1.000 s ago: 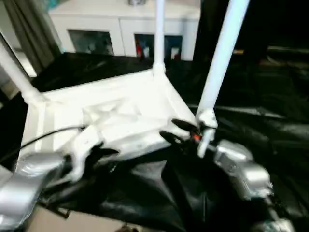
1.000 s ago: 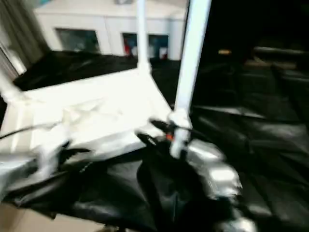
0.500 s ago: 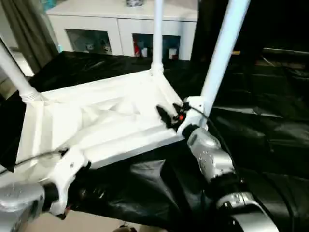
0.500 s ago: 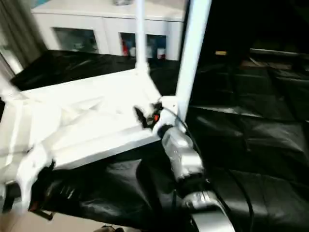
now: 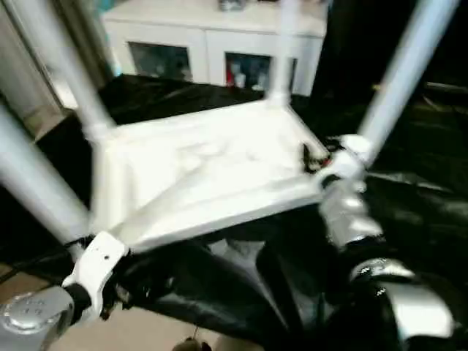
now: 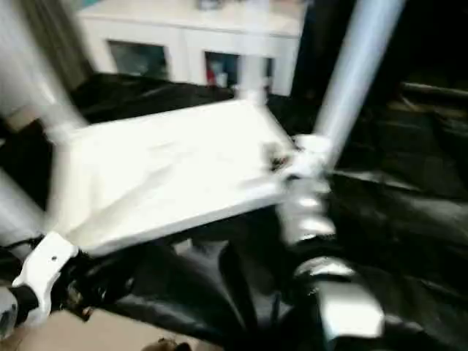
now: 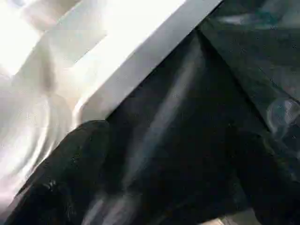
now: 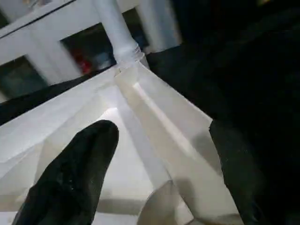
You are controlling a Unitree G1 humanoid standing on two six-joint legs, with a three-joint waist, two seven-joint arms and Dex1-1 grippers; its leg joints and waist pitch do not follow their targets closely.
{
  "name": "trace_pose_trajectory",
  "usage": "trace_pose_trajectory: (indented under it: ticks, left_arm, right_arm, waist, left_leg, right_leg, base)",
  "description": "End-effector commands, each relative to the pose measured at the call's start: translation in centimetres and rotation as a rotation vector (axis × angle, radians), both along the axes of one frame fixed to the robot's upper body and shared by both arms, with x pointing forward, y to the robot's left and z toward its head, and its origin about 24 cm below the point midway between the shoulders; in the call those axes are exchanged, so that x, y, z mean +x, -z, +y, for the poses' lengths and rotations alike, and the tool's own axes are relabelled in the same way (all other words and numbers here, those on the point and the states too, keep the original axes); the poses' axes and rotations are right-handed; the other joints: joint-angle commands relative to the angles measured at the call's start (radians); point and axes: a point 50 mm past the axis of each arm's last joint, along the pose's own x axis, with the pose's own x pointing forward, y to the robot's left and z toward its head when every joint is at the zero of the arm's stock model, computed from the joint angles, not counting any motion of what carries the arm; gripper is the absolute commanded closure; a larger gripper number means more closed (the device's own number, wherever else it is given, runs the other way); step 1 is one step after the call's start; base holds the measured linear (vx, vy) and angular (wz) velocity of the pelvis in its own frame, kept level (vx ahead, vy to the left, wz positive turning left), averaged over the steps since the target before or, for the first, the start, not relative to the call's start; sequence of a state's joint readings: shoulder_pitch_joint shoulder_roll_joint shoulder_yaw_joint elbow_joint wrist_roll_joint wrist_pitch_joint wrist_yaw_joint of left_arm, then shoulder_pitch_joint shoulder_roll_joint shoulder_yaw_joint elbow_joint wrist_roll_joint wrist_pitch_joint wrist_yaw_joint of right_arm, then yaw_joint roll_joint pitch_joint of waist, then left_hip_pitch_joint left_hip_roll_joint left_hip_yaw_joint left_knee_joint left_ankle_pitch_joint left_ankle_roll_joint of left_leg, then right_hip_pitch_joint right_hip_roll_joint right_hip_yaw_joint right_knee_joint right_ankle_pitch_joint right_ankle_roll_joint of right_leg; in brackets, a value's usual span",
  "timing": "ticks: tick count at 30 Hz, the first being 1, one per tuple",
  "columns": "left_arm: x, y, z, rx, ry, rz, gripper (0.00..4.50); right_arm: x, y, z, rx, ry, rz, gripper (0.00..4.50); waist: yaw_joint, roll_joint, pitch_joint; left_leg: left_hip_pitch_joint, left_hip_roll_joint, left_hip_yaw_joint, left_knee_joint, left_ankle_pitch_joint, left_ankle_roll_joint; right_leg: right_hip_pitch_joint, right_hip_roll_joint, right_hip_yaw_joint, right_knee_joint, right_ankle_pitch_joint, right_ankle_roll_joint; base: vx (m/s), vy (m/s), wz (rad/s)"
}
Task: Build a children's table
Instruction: Rotate leg to tighten
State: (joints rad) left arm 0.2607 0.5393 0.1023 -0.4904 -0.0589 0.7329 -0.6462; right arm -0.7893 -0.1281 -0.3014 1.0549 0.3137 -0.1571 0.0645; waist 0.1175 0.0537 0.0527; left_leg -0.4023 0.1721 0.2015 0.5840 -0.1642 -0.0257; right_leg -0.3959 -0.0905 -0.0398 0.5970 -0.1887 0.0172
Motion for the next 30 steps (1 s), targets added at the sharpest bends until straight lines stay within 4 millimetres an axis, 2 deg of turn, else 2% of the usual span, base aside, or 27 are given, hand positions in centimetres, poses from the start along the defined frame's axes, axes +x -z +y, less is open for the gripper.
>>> trace_pose_trajectory:
  ticks: [1, 3, 4, 5, 6, 9, 13, 14, 15, 16, 17, 18, 19, 20, 21, 22, 23, 24, 25, 26, 27, 29, 30]
  left_arm:
    - [0.8, -0.5, 0.5, 0.028, -0.035, -0.069, 0.05]
    - [1.3, -0.6, 0.2, 0.009, -0.037, -0.125, 0.05]
    - [1.3, -0.6, 0.2, 0.009, -0.037, -0.125, 0.05]
    - [1.5, -0.7, 0.1, 0.001, -0.041, -0.141, 0.05]
    - [1.5, -0.6, 0.1, -0.003, -0.043, -0.146, 0.05]
    - [1.5, -0.3, 0.3, -0.063, -0.082, -0.184, 0.05]
    - [1.7, -0.4, 0.6, -0.102, -0.135, -0.231, 0.05]
    - [1.9, -0.6, 0.7, -0.119, -0.157, -0.254, 0.05]
    - [2.5, -0.9, 0.8, -0.146, -0.193, -0.315, 0.05]
    - [3.3, -1.4, 0.8, -0.19, -0.227, -0.38, 0.05]
    - [3.3, -1.4, 0.8, -0.19, -0.227, -0.38, 0.05]
    - [3.5, -1.5, 0.8, -0.199, -0.233, -0.392, 0.05]
    - [4.5, -2.3, 0.5, -0.274, -0.259, -0.477, 0.05]
    - [4.9, -2.8, 0.3, -0.323, -0.254, -0.511, 0.05]
    - [5.2, -3.0, 0.1, -0.353, -0.249, -0.532, 0.05]
    - [5.4, -3.3, -0.4, -0.402, -0.225, -0.542, 0.05]
    - [5.7, -3.3, -0.8, -0.421, -0.2, -0.543, 0.05]
    - [5.7, -3.3, -0.8, -0.424, -0.197, -0.543, 0.05]
    - [6.0, -3.2, -1.4, -0.456, -0.165, -0.54, 0.05]
    - [6.0, -3.2, -1.4, -0.459, -0.161, -0.541, 0.05]
    - [6.2, -3.2, -2.0, -0.502, -0.136, -0.56, 0.05]
    - [6.3, -3.2, -2.3, -0.52, -0.119, -0.558, 0.05]
    - [6.3, -3.2, -2.3, -0.52, -0.119, -0.558, 0.05]
  right_arm:
    - [0.3, -1.7, -3.0, -0.01, 0.104, -0.06, 0.87]
    - [0.4, -2.6, -5.0, -0.036, 0.149, -0.078, 0.87]
    - [0.4, -2.6, -5.0, -0.036, 0.149, -0.078, 0.87]
    - [0.3, -3.0, -5.9, -0.049, 0.169, -0.084, 0.87]
    - [0.2, -3.2, -6.7, -0.058, 0.187, -0.087, 0.87]
    - [-0.4, -4.1, -9.8, -0.077, 0.22, -0.103, 0.87]
    - [-0.4, -4.0, -9.5, -0.095, 0.136, -0.114, 0.87]
    - [-0.4, -3.9, -9.1, -0.109, 0.088, -0.115, 0.87]
    - [-0.5, -3.4, -8.2, -0.14, -0.001, -0.119, 0.87]
    - [-0.7, -2.9, -7.4, -0.175, -0.07, -0.126, 0.87]
    - [-0.7, -2.9, -7.4, -0.175, -0.07, -0.126, 0.87]
    - [-0.8, -2.8, -7.2, -0.181, -0.082, -0.128, 0.87]
    - [-1.3, -2.1, -6.2, -0.214, -0.152, -0.139, 0.87]
    - [-1.6, -1.7, -5.8, -0.241, -0.171, -0.143, 0.87]
    - [-1.8, -1.5, -5.6, -0.257, -0.185, -0.145, 0.87]
    - [-2.2, -1.1, -5.2, -0.269, -0.198, -0.149, 0.87]
    - [-2.6, -0.7, -4.9, -0.278, -0.198, -0.15, 0.87]
    - [-2.7, -0.6, -4.8, -0.278, -0.198, -0.151, 0.87]
    - [-3.3, -0.3, -4.3, -0.28, -0.202, -0.159, 0.87]
    - [-3.4, -0.2, -4.3, -0.281, -0.201, -0.16, 0.87]
    - [-4.1, -0.1, -4.1, -0.279, -0.184, -0.167, 0.87]
    - [-4.5, 0.1, -4.2, -0.266, -0.16, -0.169, 0.87]
    - [-4.5, 0.1, -4.2, -0.266, -0.16, -0.169, 0.87]
  waist:
    - [-0.013, 0.012, -0.062]
    - [-0.014, 0.011, -0.063]
    - [-0.013, 0.01, -0.062]
    - [-0.013, 0.009, -0.062]
    - [-0.015, 0.005, -0.064]
    - [-0.016, 0.001, -0.065]
    - [-0.022, -0.003, -0.07]
    - [-0.029, -0.006, -0.069]
    - [-0.031, -0.003, -0.07]
    - [-0.033, -0.006, -0.07]
    - [-0.033, -0.007, -0.071]
    - [-0.034, -0.007, -0.072]
    - [-0.038, -0.008, -0.072]
    - [-0.027, -0.004, -0.07]
    - [-0.027, -0.002, -0.071]
    - [-0.03, -0.004, -0.071]
    - [-0.026, 0.0, -0.068]
    - [-0.027, 0.0, -0.07]
    - [-0.025, 0.005, -0.068]
    - [-0.024, 0.003, -0.066]
    - [-0.027, 0.002, -0.067]
    - [-0.023, 0.003, -0.067]
    - [-0.024, 0.002, -0.067]
  left_leg:
    - [0.048, 0.048, -0.032, -0.083, -0.444, -0.069]
    - [0.05, 0.046, -0.029, -0.077, -0.446, -0.065]
    - [0.047, 0.045, -0.03, -0.076, -0.45, -0.062]
    - [0.045, 0.046, -0.031, -0.076, -0.446, -0.059]
    - [0.039, 0.044, -0.032, -0.075, -0.426, -0.05]
    - [0.037, 0.042, -0.027, -0.067, -0.382, -0.028]
    - [0.025, 0.042, -0.027, -0.061, -0.313, 0.011]
    - [0.02, 0.041, -0.026, -0.06, -0.299, 0.024]
    - [0.019, 0.041, -0.028, -0.06, -0.291, 0.028]
    - [0.019, 0.041, -0.026, -0.057, -0.281, 0.037]
    - [0.02, 0.042, -0.026, -0.056, -0.268, 0.044]
    - [0.017, 0.043, -0.028, -0.056, -0.258, 0.047]
    - [0.01, 0.041, -0.029, -0.056, -0.243, 0.055]
    - [0.027, 0.045, -0.023, -0.053, -0.27, 0.05]
    - [0.028, 0.048, -0.026, -0.054, -0.279, 0.043]
    - [0.022, 0.047, -0.028, -0.057, -0.277, 0.041]
    - [0.032, 0.049, -0.026, -0.06, -0.311, 0.027]
    - [0.03, 0.05, -0.028, -0.061, -0.317, 0.024]
    - [0.032, 0.05, -0.029, -0.064, -0.331, 0.016]
    - [0.036, 0.05, -0.027, -0.064, -0.344, 0.013]
    - [0.032, 0.05, -0.031, -0.067, -0.351, 0.005]
    - [0.035, 0.051, -0.032, -0.07, -0.372, -0.009]
    - [0.034, 0.05, -0.032, -0.071, -0.376, -0.012]
  right_leg:
    - [0.005, -0.039, 0.028, -0.069, -0.27, -0.143]
    - [0.002, -0.037, 0.026, -0.07, -0.271, -0.148]
    - [0.005, -0.039, 0.026, -0.07, -0.276, -0.151]
    - [0.007, -0.04, 0.026, -0.069, -0.277, -0.149]
    - [0.013, -0.04, 0.024, -0.066, -0.271, -0.146]
    - [0.015, -0.039, 0.023, -0.066, -0.253, -0.157]
    - [0.026, -0.041, 0.019, -0.062, -0.197, -0.181]
    - [0.03, -0.041, 0.019, -0.061, -0.188, -0.193]
    - [0.031, -0.042, 0.018, -0.06, -0.187, -0.197]
    - [0.031, -0.041, 0.018, -0.062, -0.185, -0.201]
    - [0.031, -0.042, 0.02, -0.062, -0.177, -0.208]
    - [0.034, -0.043, 0.019, -0.058, -0.172, -0.213]
    - [0.037, -0.041, 0.016, -0.056, -0.17, -0.215]
    - [0.023, -0.043, 0.021, -0.067, -0.204, -0.21]
    - [0.023, -0.044, 0.021, -0.064, -0.209, -0.218]
    - [0.028, -0.042, 0.019, -0.062, -0.209, -0.218]
    - [0.019, -0.039, 0.022, -0.068, -0.238, -0.201]
    - [0.021, -0.04, 0.022, -0.064, -0.238, -0.202]
    - [0.019, -0.039, 0.022, -0.066, -0.251, -0.195]
    - [0.015, -0.038, 0.024, -0.072, -0.263, -0.185]
    - [0.019, -0.039, 0.024, -0.068, -0.266, -0.18]
    - [0.016, -0.041, 0.027, -0.072, -0.288, -0.156]
    - [0.015, -0.041, 0.027, -0.071, -0.289, -0.155]
  base:
    - [0.0, 0.0, 0.0]
    - [0.0, 0.0, 0.0]
    - [0.0, 0.0, 0.0]
    - [0.0, 0.0, 0.0]
    - [0.0, 0.0, 0.0]
    - [0.0, 0.0, 0.0]
    - [0.0, 0.0, 0.0]
    - [0.0, 0.0, 0.0]
    - [0.0, 0.0, 0.0]
    - [0.0, 0.0, 0.0]
    - [0.0, 0.0, 0.0]
    - [0.0, 0.0, 0.0]
    - [0.0, 0.0, 0.0]
    - [0.0, 0.0, 0.0]
    - [0.0, 0.0, 0.0]
    - [0.0, 0.0, 0.0]
    - [0.0, 0.0, 0.0]
    - [0.0, 0.0, 0.0]
    - [0.0, 0.0, 0.0]
    - [0.0, 0.0, 0.0]
    - [0.0, 0.0, 0.0]
    - [0.0, 0.0, 0.0]
    - [0.0, 0.0, 0.0]
